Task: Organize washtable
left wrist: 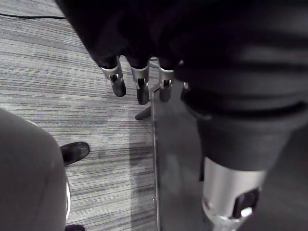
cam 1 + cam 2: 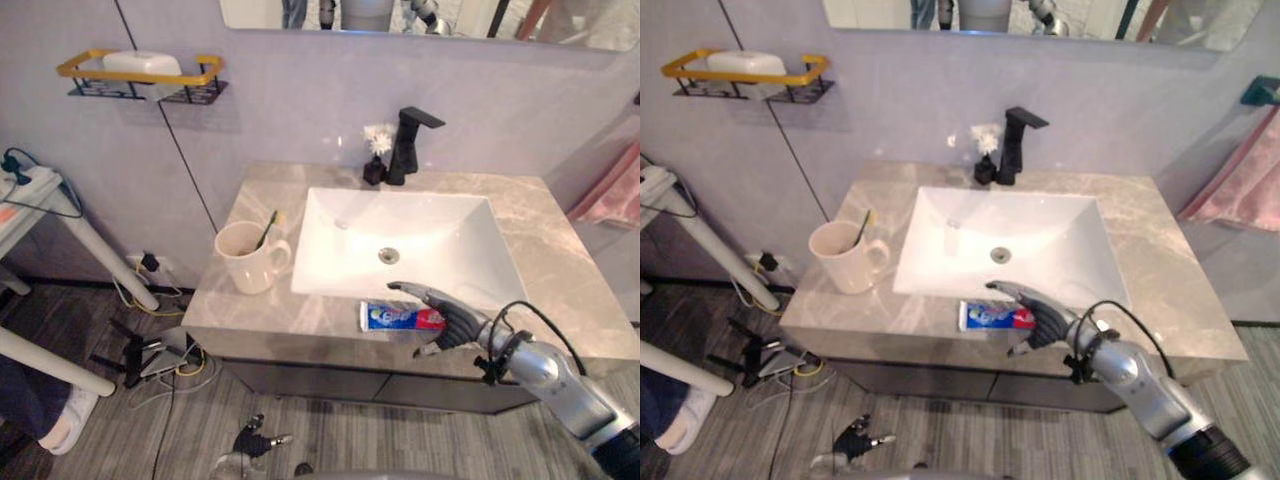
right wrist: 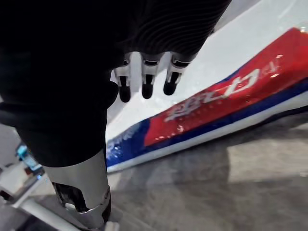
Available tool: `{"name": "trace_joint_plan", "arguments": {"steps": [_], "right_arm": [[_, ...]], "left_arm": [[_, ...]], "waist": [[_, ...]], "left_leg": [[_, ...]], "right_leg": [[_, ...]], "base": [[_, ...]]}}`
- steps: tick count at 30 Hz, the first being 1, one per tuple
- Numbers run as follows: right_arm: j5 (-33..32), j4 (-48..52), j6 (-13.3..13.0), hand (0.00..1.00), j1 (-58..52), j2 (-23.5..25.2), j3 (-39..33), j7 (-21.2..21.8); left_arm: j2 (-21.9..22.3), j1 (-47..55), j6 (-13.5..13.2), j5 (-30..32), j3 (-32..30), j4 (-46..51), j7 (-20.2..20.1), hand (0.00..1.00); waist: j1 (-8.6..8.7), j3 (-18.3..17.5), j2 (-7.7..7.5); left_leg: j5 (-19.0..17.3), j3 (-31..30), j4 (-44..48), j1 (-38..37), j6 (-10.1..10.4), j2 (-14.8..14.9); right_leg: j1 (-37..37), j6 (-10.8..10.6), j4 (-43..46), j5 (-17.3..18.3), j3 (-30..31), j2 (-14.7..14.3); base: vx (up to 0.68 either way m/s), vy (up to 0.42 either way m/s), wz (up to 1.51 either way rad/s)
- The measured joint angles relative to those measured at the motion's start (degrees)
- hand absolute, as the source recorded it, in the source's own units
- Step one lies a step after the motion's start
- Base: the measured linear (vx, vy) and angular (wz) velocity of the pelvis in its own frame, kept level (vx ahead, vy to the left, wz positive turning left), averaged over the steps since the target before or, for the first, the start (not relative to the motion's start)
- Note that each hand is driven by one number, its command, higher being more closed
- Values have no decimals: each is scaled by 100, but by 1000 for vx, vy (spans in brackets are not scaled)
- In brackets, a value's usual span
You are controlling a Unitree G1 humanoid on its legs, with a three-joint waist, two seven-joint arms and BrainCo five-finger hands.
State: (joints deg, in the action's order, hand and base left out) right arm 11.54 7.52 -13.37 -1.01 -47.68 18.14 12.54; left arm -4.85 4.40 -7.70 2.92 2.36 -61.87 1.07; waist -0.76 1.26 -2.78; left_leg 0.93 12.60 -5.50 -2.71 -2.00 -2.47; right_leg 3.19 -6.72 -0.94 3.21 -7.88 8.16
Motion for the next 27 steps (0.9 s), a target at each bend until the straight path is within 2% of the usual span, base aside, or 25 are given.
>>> {"name": "trace_joint_plan", "arguments": {"steps": [8,18,19,27], "right_arm": [[1249,-10,33,0,-376,137,-261,-237],[1869,-5,94,0,-627,481,-646,-373],[1912,-5,99,100,-628,493,-646,-378],[2267,-4,120,100,-605,751,-892,-515]], "left_arm": [[-8,-41,87,0,3,-1,-1,0],[-17,-53,121,3,3,-20,-102,0],[-17,-53,121,3,4,-20,-104,0],[-22,-72,121,1,50,-20,-114,0]], "waist": [[0,40,-7],[21,40,-4],[19,39,-2],[-2,33,7]], "left_leg": [[0,6,1,-17,1,0],[-1,12,1,-19,2,0],[-1,12,1,-19,2,0],[-1,5,1,-12,2,-3]], "right_leg": [[4,2,5,-2,8,3],[4,2,-7,-3,10,5],[4,2,-8,-3,10,5],[7,1,-20,-4,3,6]], "base": [[0,0,0],[0,0,0],[0,0,0],[0,0,0]]}}
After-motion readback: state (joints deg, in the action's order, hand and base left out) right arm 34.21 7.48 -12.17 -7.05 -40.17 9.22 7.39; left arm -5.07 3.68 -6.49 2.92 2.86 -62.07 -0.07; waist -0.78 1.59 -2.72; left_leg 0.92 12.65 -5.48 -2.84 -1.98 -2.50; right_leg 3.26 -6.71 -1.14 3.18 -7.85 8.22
